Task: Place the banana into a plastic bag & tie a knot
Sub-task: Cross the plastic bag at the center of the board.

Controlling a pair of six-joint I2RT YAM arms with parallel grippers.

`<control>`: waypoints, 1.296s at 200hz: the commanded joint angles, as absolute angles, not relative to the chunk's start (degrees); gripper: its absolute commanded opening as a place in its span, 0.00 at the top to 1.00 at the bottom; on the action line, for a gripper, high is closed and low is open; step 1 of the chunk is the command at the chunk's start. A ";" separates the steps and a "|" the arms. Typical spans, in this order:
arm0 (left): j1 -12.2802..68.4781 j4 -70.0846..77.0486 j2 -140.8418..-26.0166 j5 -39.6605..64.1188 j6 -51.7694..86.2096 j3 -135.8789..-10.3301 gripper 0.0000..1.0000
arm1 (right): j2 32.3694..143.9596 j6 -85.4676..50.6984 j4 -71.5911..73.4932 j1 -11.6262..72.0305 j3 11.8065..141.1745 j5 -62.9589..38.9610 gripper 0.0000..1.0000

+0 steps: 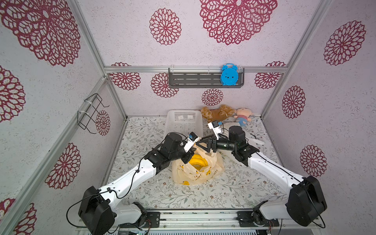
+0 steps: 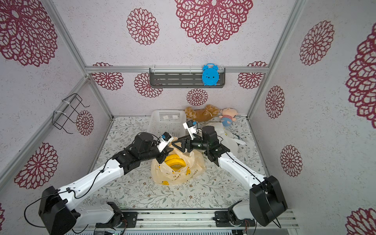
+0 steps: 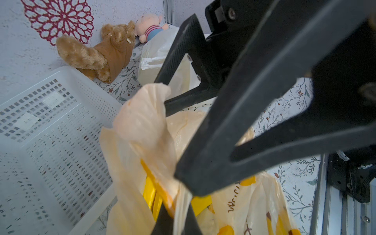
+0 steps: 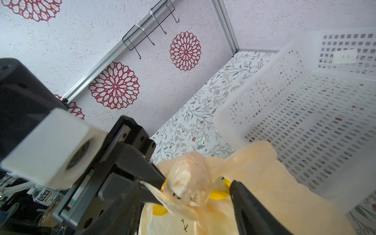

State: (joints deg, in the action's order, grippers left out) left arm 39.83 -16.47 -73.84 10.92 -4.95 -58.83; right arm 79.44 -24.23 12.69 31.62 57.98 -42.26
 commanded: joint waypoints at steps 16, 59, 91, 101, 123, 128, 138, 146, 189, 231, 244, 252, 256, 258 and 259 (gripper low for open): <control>40.57 -15.29 -73.66 9.49 -5.85 -59.00 1.00 | 81.20 -23.03 11.37 33.48 61.74 -43.05 0.65; 40.38 -15.38 -73.24 10.97 -5.38 -58.58 0.92 | 78.56 -22.04 13.22 32.88 59.06 -39.18 1.00; 39.49 -15.05 -72.30 13.50 -4.57 -57.75 0.75 | 76.38 -22.07 16.19 32.65 57.44 -39.31 1.00; 39.01 -14.86 -72.03 14.49 -4.24 -57.51 0.73 | 76.03 -21.97 16.24 32.63 57.31 -39.43 1.00; 38.11 -14.26 -71.57 16.44 -3.71 -57.01 0.72 | 75.62 -22.04 16.52 32.43 56.83 -39.67 1.00; 37.95 -14.08 -71.46 16.85 -3.57 -56.87 0.72 | 75.45 -22.14 16.67 32.35 56.68 -39.77 1.00; 37.51 -13.80 -71.37 17.51 -3.38 -56.56 0.73 | 75.08 -22.15 16.96 32.26 56.33 -39.81 1.00; 37.06 -13.60 -71.32 18.17 -3.14 -56.34 0.73 | 74.64 -22.16 17.01 32.11 56.01 -39.79 1.00; 34.76 -12.15 -71.10 22.79 -1.96 -55.55 0.72 | 73.21 -21.97 16.91 31.38 55.25 -40.52 1.00; 33.94 -11.73 -72.21 25.73 -1.57 -56.16 0.73 | 72.42 -21.67 16.70 31.05 54.85 -40.98 1.00; 33.51 -11.78 -72.91 26.54 -1.41 -56.25 0.75 | 71.59 -21.46 16.57 30.78 54.64 -40.80 1.00; 33.25 -11.76 -73.33 27.02 -1.24 -56.34 0.75 | 71.17 -21.36 16.52 30.62 54.50 -41.04 1.00; 33.15 -11.78 -73.53 27.21 -1.16 -56.38 0.76 | 70.93 -21.31 16.41 30.53 54.51 -41.09 1.00; 33.07 -11.73 -73.62 27.28 -1.15 -56.41 0.76 | 70.82 -21.35 16.43 30.55 54.50 -41.12 1.00; 33.06 -11.71 -73.68 27.35 -1.15 -56.42 0.76 | 70.78 -21.31 16.43 30.52 54.49 -41.13 1.00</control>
